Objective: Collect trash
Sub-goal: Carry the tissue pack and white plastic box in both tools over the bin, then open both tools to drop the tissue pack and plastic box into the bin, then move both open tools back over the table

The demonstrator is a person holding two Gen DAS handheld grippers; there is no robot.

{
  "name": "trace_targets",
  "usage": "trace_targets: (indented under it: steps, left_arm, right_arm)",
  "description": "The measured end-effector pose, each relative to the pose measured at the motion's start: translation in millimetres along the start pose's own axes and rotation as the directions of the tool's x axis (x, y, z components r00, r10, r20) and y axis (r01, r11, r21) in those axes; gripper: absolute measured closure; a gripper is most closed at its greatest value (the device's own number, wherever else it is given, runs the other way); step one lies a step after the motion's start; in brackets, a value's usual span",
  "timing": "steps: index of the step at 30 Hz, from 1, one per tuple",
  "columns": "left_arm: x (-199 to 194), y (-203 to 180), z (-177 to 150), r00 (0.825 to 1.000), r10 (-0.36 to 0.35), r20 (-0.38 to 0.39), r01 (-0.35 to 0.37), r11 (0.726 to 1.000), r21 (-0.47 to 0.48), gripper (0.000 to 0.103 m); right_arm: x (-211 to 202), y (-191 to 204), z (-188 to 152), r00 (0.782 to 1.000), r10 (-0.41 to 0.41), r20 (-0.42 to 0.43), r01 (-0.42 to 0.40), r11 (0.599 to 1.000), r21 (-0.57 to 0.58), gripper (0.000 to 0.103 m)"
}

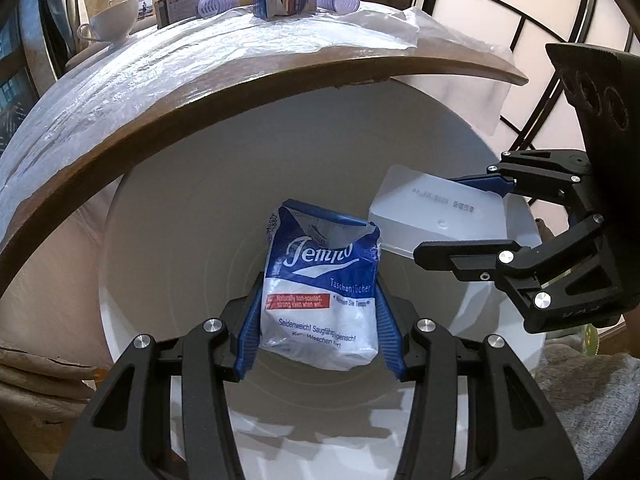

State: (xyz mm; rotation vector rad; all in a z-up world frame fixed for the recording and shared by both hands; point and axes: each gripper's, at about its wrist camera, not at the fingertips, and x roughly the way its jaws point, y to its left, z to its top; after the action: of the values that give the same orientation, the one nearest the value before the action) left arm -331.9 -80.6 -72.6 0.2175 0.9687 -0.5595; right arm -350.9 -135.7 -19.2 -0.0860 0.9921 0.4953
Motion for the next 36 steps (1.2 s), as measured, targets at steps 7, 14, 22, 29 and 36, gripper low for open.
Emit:
trace_targets:
  steps: [7, 14, 22, 29, 36]
  left_arm:
    - [3.0, 1.9, 0.5, 1.0, 0.007, -0.008, -0.007, 1.0, 0.002, 0.052]
    - [5.3, 2.8, 3.5, 1.0, 0.018, -0.012, -0.018, 1.0, -0.01, 0.052]
    - [0.2, 5.3, 7.4, 1.0, 0.013, 0.0, -0.013, 1.0, -0.028, 0.037]
    - [-31.1, 7.6, 16.8, 0.996, -0.039, 0.085, 0.042, 0.999, -0.035, 0.027]
    - [-96.6, 16.5, 45.7, 0.947, -0.036, 0.319, 0.039, 0.999, -0.003, 0.004]
  right_arm:
    - [1.3, -1.4, -1.9, 1.0, -0.004, -0.003, 0.004, 1.0, 0.011, 0.049]
    - [1.0, -2.4, -0.3, 1.0, -0.017, 0.004, 0.017, 1.0, 0.017, 0.049]
    - [-17.1, -2.2, 3.0, 0.995, -0.039, 0.088, 0.036, 0.999, 0.029, 0.023]
    - [-49.4, -12.9, 10.5, 0.978, -0.026, 0.207, 0.016, 0.999, 0.052, 0.014]
    - [-92.1, -28.1, 41.7, 0.909, -0.128, 0.397, 0.115, 0.992, 0.056, 0.004]
